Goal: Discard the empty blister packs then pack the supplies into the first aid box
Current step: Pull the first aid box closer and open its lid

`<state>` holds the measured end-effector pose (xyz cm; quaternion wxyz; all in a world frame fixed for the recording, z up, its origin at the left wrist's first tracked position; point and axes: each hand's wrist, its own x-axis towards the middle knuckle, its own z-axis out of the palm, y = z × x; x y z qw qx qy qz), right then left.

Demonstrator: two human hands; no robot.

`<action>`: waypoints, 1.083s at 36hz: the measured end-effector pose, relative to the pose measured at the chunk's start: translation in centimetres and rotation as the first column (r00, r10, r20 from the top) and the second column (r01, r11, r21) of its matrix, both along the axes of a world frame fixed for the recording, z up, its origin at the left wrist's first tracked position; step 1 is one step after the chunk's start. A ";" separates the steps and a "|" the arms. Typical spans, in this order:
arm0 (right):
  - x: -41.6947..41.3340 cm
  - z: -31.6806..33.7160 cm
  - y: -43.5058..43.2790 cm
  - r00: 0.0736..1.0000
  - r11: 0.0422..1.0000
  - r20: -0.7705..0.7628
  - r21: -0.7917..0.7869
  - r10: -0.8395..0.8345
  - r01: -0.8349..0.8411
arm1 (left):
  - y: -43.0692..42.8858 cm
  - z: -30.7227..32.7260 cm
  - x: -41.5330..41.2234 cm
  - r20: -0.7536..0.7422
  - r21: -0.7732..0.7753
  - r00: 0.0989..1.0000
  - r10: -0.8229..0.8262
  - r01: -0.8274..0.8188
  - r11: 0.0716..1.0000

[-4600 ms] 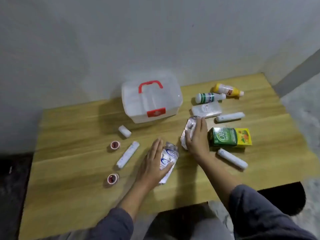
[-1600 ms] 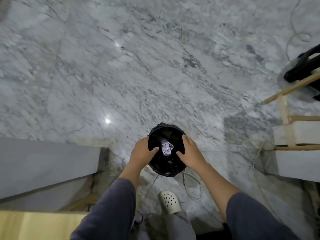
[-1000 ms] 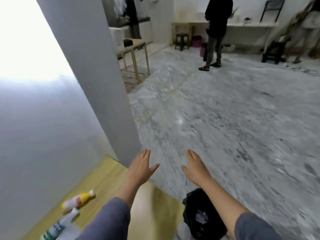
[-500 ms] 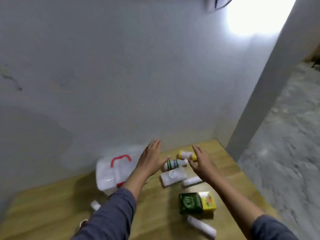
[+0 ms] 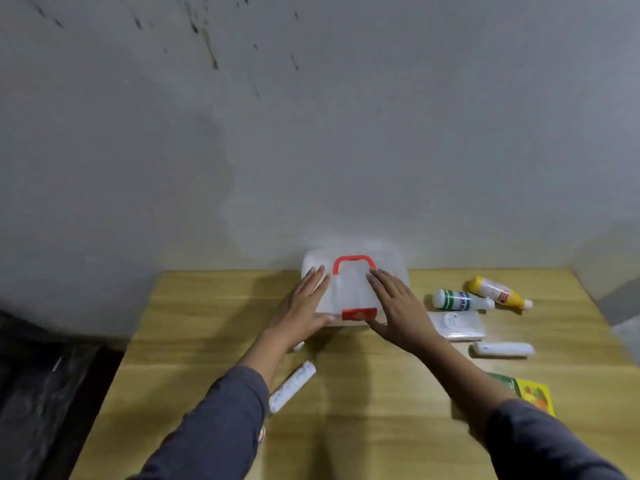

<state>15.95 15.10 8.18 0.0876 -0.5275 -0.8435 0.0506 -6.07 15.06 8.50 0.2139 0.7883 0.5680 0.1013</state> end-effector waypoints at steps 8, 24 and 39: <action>-0.8 -1.5 0.5 0.991 0.991 0.127 0.136 -0.036 0.018 | 0.0 -0.9 0.1 0.059 0.087 0.998 0.036 -0.041 0.995; 0.8 -2.2 -2.1 0.959 0.957 -0.189 0.240 0.212 -0.164 | -0.1 -1.2 0.2 0.147 0.060 0.986 0.079 -0.088 0.994; -0.4 -0.3 -2.3 0.952 0.981 -0.280 0.182 0.123 -0.074 | -1.0 -2.2 1.3 0.468 -0.129 0.803 0.368 -0.350 0.928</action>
